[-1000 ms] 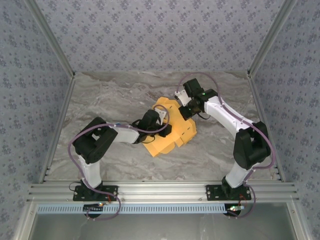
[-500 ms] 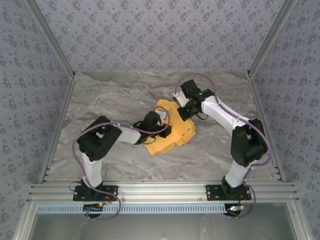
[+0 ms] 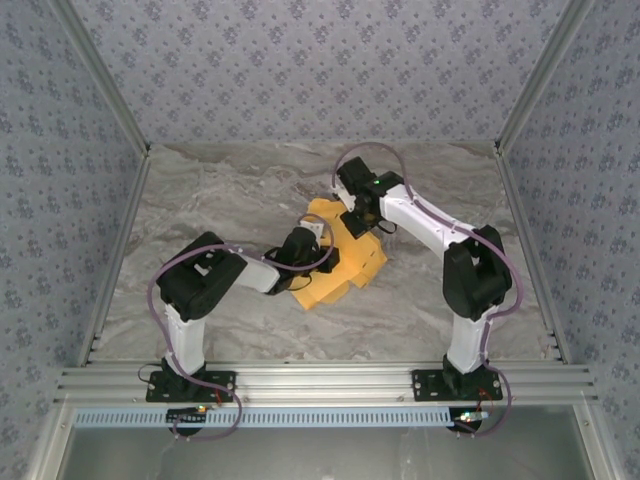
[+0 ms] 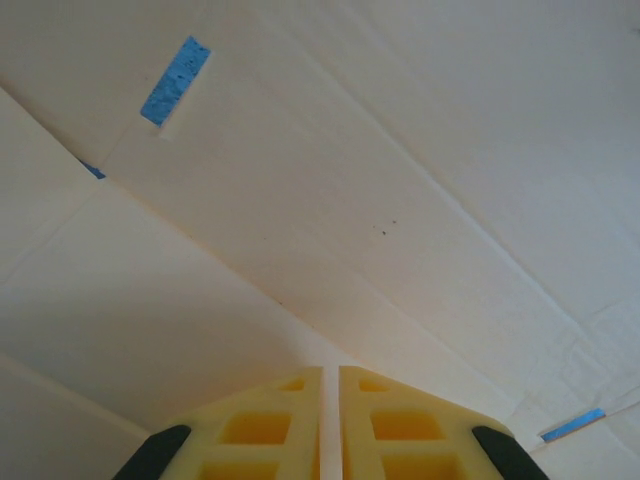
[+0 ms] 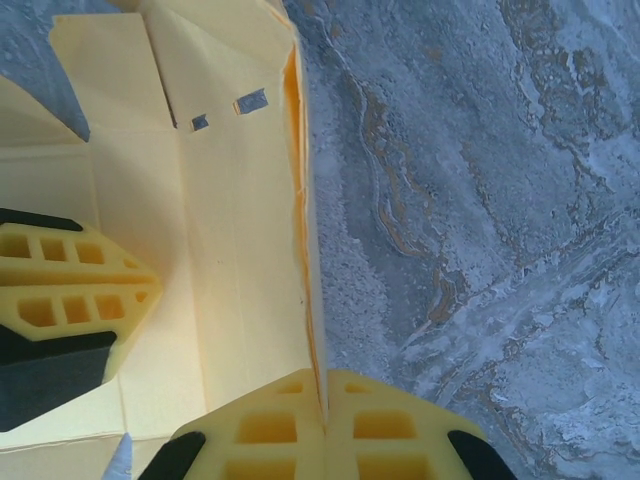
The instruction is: Fold the paper box
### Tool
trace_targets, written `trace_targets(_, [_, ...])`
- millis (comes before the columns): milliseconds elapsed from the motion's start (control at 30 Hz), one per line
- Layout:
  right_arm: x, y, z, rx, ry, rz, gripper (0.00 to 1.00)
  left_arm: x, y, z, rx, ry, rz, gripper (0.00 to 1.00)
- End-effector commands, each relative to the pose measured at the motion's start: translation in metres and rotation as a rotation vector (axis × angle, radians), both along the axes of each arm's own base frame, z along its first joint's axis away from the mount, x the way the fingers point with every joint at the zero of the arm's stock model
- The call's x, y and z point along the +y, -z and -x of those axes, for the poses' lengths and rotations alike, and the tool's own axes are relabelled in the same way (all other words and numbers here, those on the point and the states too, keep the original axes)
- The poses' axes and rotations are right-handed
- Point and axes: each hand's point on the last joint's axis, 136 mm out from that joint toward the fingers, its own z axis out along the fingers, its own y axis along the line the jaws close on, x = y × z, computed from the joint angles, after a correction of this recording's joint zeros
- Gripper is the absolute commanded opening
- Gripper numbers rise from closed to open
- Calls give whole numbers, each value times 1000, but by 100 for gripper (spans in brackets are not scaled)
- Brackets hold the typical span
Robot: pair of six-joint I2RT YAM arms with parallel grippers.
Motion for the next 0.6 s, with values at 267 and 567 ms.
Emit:
trace_targets(267, [35,-16,4,-56,12,-12,0,15,34,4,85,-119,25,12])
trace_targets(567, [53,-10,8,-70,17,-40,0,18,33,2,78,-139,43,13])
